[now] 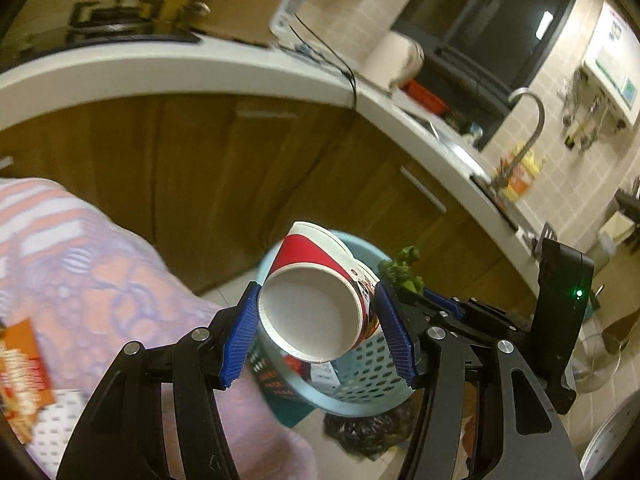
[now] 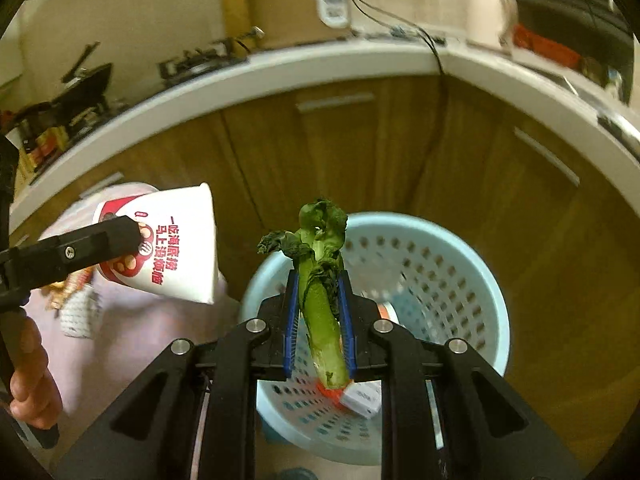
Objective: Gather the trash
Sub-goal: 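Carry the cup and vegetable to the blue basket and release both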
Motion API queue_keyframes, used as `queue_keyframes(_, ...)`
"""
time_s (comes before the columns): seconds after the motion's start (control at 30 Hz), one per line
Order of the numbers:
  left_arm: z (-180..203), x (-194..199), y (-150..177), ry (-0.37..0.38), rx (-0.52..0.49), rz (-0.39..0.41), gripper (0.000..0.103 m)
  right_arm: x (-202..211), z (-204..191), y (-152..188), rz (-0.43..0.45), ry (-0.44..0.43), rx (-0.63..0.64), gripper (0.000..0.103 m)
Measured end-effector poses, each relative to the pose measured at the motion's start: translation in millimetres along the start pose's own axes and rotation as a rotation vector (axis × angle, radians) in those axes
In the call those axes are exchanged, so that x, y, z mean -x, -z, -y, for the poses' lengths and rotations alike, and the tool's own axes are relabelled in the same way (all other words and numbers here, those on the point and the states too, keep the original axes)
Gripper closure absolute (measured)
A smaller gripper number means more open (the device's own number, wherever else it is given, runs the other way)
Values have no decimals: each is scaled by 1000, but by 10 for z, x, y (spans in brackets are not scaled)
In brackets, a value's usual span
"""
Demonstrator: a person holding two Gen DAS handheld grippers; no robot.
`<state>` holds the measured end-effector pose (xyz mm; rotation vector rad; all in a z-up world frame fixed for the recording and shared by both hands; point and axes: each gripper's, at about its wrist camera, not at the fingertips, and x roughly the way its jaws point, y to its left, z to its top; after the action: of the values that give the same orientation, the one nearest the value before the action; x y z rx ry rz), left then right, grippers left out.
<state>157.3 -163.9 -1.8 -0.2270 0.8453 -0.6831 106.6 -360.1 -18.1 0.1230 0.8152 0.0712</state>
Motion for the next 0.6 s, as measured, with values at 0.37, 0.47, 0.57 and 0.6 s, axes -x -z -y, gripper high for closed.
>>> queue_keyframes(0.37, 58, -321, 129, -10, -18, -70, 37, -206, 351, 208, -78, 46, -98, 78)
queue_keyframes(0.47, 24, -245, 134, -17, -15, -58, 37, -161, 359, 201, -64, 52, -105, 68)
queue_keyframes(0.57, 0, -135, 134, -19, -13, -38, 37, -93, 302, 192, -46, 52, -100, 63)
queue_keyframes(0.6, 5, -103, 135, -25, -14, -30, 37, -67, 274, 186, -40, 45, -97, 63)
